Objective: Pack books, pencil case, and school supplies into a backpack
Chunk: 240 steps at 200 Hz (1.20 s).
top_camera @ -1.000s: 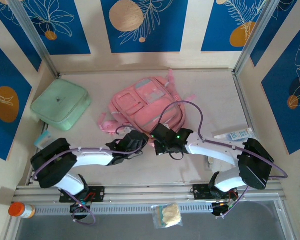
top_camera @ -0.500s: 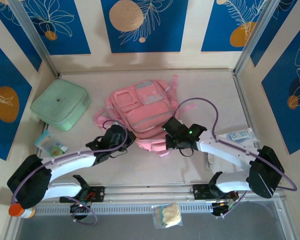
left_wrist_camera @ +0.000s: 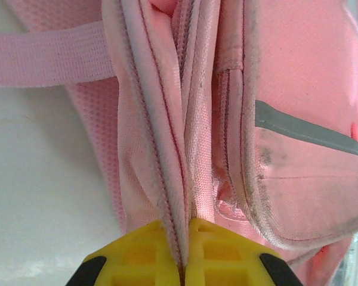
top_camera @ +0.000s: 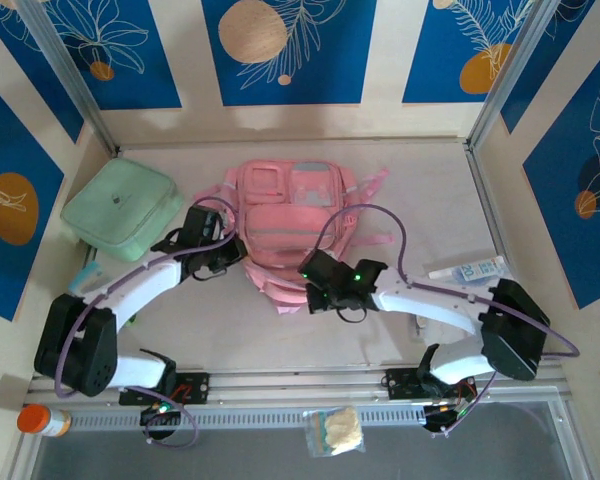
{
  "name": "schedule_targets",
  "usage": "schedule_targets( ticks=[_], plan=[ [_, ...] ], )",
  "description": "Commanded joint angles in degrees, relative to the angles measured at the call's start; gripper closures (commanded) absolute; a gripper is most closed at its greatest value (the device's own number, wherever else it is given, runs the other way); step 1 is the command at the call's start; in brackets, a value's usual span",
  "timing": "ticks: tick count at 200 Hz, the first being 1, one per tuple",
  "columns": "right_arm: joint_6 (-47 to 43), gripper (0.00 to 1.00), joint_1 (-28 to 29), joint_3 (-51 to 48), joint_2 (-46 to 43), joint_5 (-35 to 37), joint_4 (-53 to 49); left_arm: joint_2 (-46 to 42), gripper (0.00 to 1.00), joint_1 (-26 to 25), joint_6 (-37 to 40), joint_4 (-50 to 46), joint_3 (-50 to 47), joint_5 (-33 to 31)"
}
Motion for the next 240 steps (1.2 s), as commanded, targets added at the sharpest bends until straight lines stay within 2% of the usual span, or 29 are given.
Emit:
schedule_targets(
  ticks=[1,16,38,47,63,95,130,152,173,210,229,240],
  plan=[
    [1.26,1.0,-0.28,3.52,3.36,1.13,-0.76,-2.44,0.74,1.07,4.83,0.43,3.12,-1.07],
    [1.05,1.0,-0.88,4.38,5.11,2.93,-1.72,-5.62,0.6,0.87,2.53,0.9,-0.03,-2.14],
    [-0.55,1.0,-1.06,4.62,5.42,0.88,0.59,-10.58,0.55,-0.53,-4.38,1.68,-4.83,-2.48],
    [-0.76,0.97,-1.27,5.15,6.03,0.83,0.63,-12.77,0.52,-1.96,-7.07,2.86,-6.85,-3.64],
    [-0.74,0.86,-1.79,6.6,7.6,1.72,-0.86,-16.1,0.5,-4.75,-11.52,3.34,-9.04,-7.21],
    [-1.61,0.8,-3.28,7.39,9.76,-0.07,0.53,-17.43,0.48,-13.47,-19.79,7.92,-11.89,-13.97],
    [-3.48,0.73,-3.55,7.09,11.41,-0.85,2.65,-13.8,0.48,-18.82,-26.24,11.88,-12.12,-16.51],
    [-5.08,0.74,-3.45,5.61,11.73,-2.07,5.48,-11.34,0.48,-24.34,-31.01,16.31,-12.53,-20.26],
    [-5.2,0.8,-3.31,5.19,11.52,-0.69,5.53,-7.59,0.48,-27.19,-33.87,17.85,-11.76,-22.85],
    [-3.96,0.97,-2.62,5.54,9.11,3.68,2.25,-1.64,0.5,-27.66,-37.95,21.15,-12.84,-24.81],
    [-3.76,1.0,-2.72,5.98,8.23,5.58,-0.86,1.83,0.53,-26.95,-36.22,21.02,-12.81,-26.01],
    [-2.81,1.0,-3.22,6.37,7.69,7.47,-3.47,2.75,0.58,-25.95,-35.59,18.27,-12.8,-26.21]
  ],
)
